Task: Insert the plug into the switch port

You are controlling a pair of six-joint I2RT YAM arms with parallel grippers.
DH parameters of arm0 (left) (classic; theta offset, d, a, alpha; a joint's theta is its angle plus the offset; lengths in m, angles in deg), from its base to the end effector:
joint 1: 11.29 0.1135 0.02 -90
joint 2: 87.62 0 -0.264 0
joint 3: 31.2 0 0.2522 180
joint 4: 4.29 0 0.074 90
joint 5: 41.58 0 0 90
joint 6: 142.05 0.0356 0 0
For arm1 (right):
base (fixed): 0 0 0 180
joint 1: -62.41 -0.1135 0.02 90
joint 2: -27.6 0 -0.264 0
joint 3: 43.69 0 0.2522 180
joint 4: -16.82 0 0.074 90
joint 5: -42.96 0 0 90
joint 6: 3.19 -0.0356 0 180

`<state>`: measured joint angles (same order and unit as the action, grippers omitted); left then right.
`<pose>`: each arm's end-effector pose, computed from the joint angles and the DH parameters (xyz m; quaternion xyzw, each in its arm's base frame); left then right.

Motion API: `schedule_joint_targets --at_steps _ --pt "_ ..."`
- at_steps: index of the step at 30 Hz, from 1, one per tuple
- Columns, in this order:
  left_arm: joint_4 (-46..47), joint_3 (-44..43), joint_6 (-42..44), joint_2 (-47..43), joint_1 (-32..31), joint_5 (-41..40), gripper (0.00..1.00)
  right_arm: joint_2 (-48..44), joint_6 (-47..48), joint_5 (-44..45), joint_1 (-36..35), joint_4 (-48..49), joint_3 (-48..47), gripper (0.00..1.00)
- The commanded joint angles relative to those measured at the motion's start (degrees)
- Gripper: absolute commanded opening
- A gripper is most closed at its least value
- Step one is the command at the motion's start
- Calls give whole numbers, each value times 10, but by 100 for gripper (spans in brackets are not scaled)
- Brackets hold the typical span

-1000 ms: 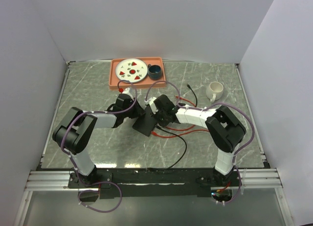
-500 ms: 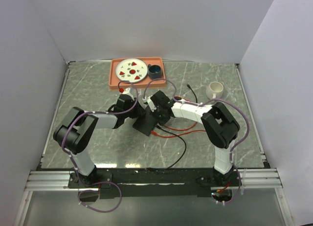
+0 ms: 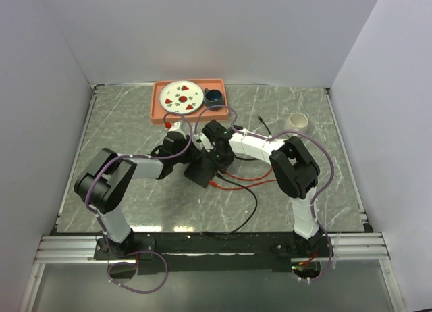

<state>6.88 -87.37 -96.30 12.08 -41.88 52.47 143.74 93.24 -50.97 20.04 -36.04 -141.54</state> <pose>0.2913 -0.1751 0.1414 -0.0872 0.8714 -0.3173 0.3638 0.3021 0.2789 0.1677 -0.4124 0.8955 0.0827 0.1452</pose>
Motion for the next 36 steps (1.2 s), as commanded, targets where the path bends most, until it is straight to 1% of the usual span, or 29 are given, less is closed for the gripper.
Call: schedule_joint_targets --at_steps 1,2,6,7,13,16,20,21,22,24,25,26,28,30,31,32,33,34,35,36 --pt "-74 -6 -73 -2 -141 323 1 -24 -25 -68 -18 845 -24 0" --pt "-80 -8 -73 -6 -132 319 1 -34 -24 -65 -18 826 -14 0" --pt "-115 -15 -51 -16 -98 310 1 -97 -28 -67 -17 800 48 0" --pt "-124 -21 -44 -18 -84 309 1 -107 -33 -65 -17 800 75 0" --pt "-170 -34 -5 -41 -36 303 1 -162 -45 -57 -13 785 152 0" --pt "-188 -42 12 -40 -26 305 1 -176 -51 -57 -12 769 169 0" --pt "-184 -38 13 -40 -25 306 1 -187 -50 -57 -11 764 178 1" --pt "-183 -36 12 -39 -25 306 1 -188 -50 -57 -11 761 178 4" --pt "-183 -36 12 -41 -25 302 1 -188 -49 -61 -11 755 174 11" --pt "-196 -37 17 -42 -24 293 1 -190 -46 -63 -11 747 171 20" --pt "-203 -40 20 -43 -24 280 2 -192 -44 -63 -11 744 170 28" --pt "-222 -43 28 -43 -23 273 5 -193 -42 -64 -10 736 169 30" --pt "-234 -51 33 -43 -18 257 8 -195 -38 -63 -11 723 159 34" --pt "-247 -64 45 -42 -15 244 17 -194 -31 -65 -10 697 145 36" --pt "-274 -71 50 -40 -12 236 21 -193 -29 -67 -10 689 141 37" --pt "-282 -76 58 -40 -11 219 29 -193 -26 -69 -10 680 135 38" --pt "-293 -83 62 -40 -10 214 35 -193 -21 -71 -10 671 133 41" --pt "-298 -86 65 -40 -6 209 39 -193 -20 -78 -10 666 131 41" --pt "-303 -90 69 -41 -4 199 48 -192 -18 -78 -9 662 129 41" --pt "-306 -94 71 -42 -3 197 51 -193 -16 -82 -9 660 129 41"
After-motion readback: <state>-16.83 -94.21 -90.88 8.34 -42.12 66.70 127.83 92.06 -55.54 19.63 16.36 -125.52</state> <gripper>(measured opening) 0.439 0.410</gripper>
